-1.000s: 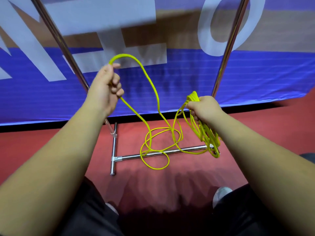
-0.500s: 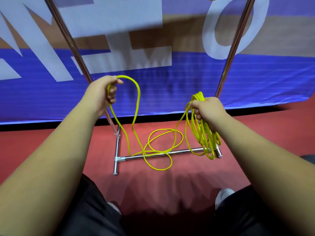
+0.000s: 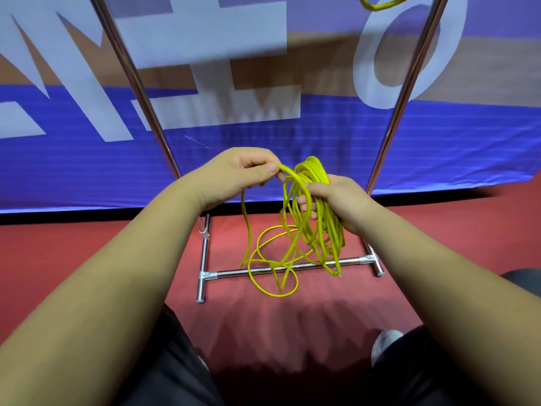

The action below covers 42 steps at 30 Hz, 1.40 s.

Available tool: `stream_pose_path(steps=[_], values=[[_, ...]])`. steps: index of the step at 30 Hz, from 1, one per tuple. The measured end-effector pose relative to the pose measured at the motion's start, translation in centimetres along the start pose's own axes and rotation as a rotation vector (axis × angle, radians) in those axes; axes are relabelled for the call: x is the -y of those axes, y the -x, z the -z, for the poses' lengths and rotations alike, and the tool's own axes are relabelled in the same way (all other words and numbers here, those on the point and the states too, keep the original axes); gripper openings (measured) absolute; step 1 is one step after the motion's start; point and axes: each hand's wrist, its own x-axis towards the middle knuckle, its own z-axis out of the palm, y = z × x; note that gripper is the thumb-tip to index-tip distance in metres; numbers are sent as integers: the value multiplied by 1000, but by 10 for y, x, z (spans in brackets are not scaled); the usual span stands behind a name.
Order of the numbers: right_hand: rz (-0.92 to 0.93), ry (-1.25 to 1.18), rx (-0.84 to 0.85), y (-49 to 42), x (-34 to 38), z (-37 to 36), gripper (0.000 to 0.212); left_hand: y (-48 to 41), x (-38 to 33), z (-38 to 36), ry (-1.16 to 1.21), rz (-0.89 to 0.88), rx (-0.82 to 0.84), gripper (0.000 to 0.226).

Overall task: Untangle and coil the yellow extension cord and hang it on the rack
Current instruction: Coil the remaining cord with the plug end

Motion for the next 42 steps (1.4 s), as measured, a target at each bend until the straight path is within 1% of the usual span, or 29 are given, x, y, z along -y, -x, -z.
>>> stream_pose_path(steps=[2, 4, 8, 11, 12, 13, 15, 17, 20, 22, 24, 26, 28, 30, 31, 32, 34, 35, 37, 39, 40, 42], values=[[-36, -58, 45, 2, 0, -4, 28, -8, -1, -10, 6, 21, -107, 25], [-79, -91, 82, 4, 0, -7, 34, -16, 2, -20, -37, 58, -201, 26], [-196, -144, 138, 8, 1, -11, 53, -25, 17, -22, -25, 126, -293, 30], [-230, -115, 183, 12, 1, -10, 67, -31, 31, -17, -59, 171, -388, 33], [-236, -104, 208, 14, 2, -9, 69, -34, 34, -16, -80, 199, -420, 35], [-239, -95, 237, 15, 2, -8, 68, -37, 37, -16, -74, 231, -460, 37], [-230, -68, 294, 18, 2, -9, 59, -42, 43, -12, 45, 295, -577, 41], [-190, -51, 333, 18, -1, -9, 41, -47, 49, -5, 149, 363, -696, 42], [-157, -24, 343, 16, -5, -7, 19, -50, 61, 4, 235, 447, -817, 42], [-161, 30, 344, 15, -5, -5, 14, -52, 65, 6, 337, 448, -895, 40], [-171, 60, 347, 14, -4, -4, 13, -55, 67, 10, 343, 442, -965, 39], [-171, 56, 324, 14, -2, -4, 14, -57, 72, 14, 316, 441, -972, 39], [-167, 42, 276, 13, 2, -1, 16, -56, 83, 16, 240, 458, -941, 42], [-178, 31, 236, 9, 5, 6, 30, -51, 97, 17, 112, 491, -903, 45], [-187, 34, 227, 7, 8, 10, 38, -49, 103, 17, 81, 499, -897, 46], [-195, 36, 225, 7, 10, 13, 40, -47, 107, 17, 83, 512, -902, 45], [-187, 39, 250, 8, 16, 17, 30, -48, 113, 22, 148, 530, -940, 44], [-184, 46, 269, 10, 18, 18, 28, -50, 115, 24, 164, 542, -952, 43], [-209, 92, 342, 14, 23, 19, 34, -49, 117, 27, 165, 572, -982, 42], [-253, 188, 423, 16, 22, 20, 36, -47, 124, 29, 185, 629, -1029, 44], [-268, 241, 438, 17, 21, 20, 37, -45, 129, 30, 184, 653, -1040, 45], [-290, 303, 409, 16, 18, 21, 39, -42, 136, 32, 116, 686, -1018, 48]])
